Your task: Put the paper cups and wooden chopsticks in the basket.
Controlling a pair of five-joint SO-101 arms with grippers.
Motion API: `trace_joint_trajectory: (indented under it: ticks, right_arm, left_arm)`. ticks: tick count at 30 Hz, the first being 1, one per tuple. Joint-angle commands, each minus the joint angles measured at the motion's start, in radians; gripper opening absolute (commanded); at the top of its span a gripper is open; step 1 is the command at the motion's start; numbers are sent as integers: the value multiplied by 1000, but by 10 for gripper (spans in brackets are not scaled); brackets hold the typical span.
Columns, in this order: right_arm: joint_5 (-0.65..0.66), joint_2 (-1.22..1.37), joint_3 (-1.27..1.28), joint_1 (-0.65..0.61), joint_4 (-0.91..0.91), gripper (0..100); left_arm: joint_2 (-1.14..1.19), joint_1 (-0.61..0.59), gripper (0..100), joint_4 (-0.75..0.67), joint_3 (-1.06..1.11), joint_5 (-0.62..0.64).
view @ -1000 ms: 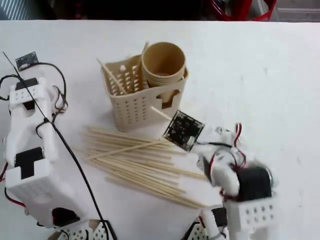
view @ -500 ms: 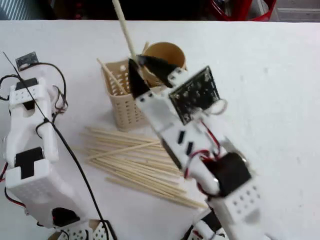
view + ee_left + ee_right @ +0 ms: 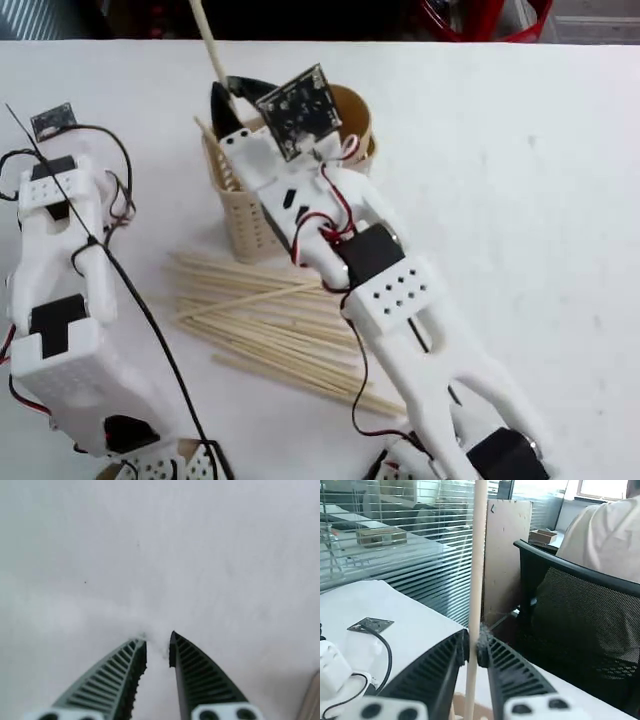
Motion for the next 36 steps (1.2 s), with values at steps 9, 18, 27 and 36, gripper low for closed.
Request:
trace_joint_trajectory:
  ticks: [9,18,27,36]
  right_arm:
    - [-12,-84,0,31,257,142]
    - [-5,-165,-6,33,400,168]
    - [345,-140,-6,-22,1020,146]
    - [572,4,376,-41,819,164]
  left_arm:
    - [-7,1,94,-28,-2,12]
    - [-7,1,94,-21,0,12]
    - [-7,1,94,-28,0,12]
    - [-7,1,94,-28,0,12]
